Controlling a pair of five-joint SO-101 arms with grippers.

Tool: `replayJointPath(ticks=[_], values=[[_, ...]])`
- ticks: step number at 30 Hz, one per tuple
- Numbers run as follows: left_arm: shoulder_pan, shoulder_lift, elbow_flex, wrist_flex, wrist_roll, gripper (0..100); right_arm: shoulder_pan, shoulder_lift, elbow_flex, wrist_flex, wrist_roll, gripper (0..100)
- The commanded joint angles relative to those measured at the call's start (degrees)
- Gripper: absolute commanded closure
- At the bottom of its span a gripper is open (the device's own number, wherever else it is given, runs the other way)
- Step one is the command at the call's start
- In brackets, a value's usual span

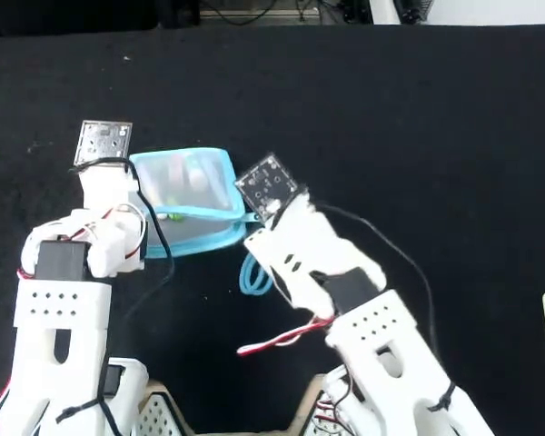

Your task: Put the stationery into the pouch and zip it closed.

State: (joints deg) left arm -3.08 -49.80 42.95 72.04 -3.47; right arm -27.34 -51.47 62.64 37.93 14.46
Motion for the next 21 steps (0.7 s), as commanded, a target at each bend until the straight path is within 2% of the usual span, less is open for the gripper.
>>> replayJointPath(ticks=[1, 5, 11, 16, 21], values=[[0.57, 0.26, -4.97, 0.26, 0.00, 97, 1.49, -1.54, -8.57, 3.52, 1.32, 98.8], [0.40, 0.18, -7.52, 0.26, 0.18, 97, 1.49, -1.71, -8.92, 3.43, 4.92, 98.8], [0.84, 0.18, -10.15, 0.18, 0.26, 97, 1.49, -1.80, -9.63, 3.25, 5.10, 98.8], [0.40, 0.18, -14.81, 0.26, 0.26, 97, 1.32, -1.54, -15.87, 6.86, 4.75, 98.8], [0.84, 0.18, -18.68, -0.26, 0.26, 97, -1.67, -1.45, -18.77, 7.91, 5.19, 98.8]])
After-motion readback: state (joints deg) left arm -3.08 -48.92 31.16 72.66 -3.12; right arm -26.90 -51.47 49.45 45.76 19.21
